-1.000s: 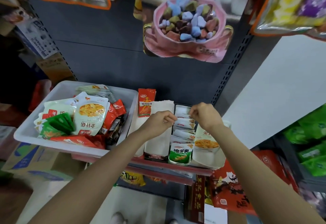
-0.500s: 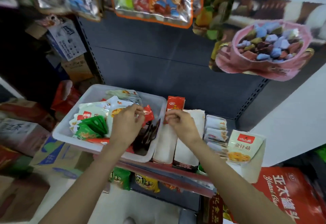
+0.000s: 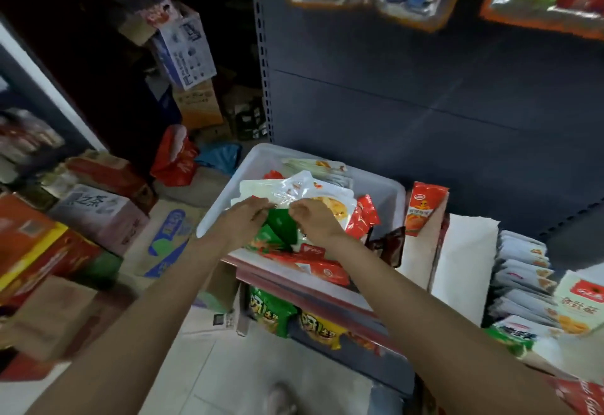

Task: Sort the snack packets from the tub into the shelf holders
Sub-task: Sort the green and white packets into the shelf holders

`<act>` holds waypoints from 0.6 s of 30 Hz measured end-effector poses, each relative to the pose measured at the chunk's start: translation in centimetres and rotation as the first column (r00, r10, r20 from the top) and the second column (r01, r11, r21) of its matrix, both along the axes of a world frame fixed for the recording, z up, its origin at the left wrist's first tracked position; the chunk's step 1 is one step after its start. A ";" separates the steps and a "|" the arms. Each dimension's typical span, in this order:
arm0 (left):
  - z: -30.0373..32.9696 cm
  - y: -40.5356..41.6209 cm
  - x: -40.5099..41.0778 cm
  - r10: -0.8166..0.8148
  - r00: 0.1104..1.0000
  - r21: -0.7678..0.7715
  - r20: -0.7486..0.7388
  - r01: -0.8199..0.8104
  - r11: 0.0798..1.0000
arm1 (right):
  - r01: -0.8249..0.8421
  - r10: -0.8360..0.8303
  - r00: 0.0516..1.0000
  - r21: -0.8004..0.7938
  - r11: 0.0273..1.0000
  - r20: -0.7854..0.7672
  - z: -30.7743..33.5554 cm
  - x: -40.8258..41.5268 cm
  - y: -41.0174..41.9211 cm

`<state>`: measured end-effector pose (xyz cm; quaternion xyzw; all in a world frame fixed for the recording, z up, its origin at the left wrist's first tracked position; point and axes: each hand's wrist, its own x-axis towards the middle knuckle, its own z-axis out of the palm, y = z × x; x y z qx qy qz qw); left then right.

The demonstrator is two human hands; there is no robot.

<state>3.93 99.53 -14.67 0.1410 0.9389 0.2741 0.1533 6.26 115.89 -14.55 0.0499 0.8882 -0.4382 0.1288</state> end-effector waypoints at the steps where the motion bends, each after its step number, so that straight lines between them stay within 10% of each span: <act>1: -0.1 -0.2 -0.2 0.022 1.000 -0.025 -0.003 -0.023 0.999 | 0.003 -0.003 1.000 0.006 1.000 0.002 -0.2 -0.3 -0.4; 14: 1.4 1.8 -0.4 0.326 0.916 0.260 -0.232 -0.264 0.929 | 0.310 -0.378 0.917 -0.375 0.874 -0.124 2.3 1.0 3.7; 18: 3.4 6.4 0.3 0.309 0.950 0.363 0.051 -0.306 0.880 | 0.352 -0.463 0.881 -0.522 0.777 -0.096 3.7 2.7 6.8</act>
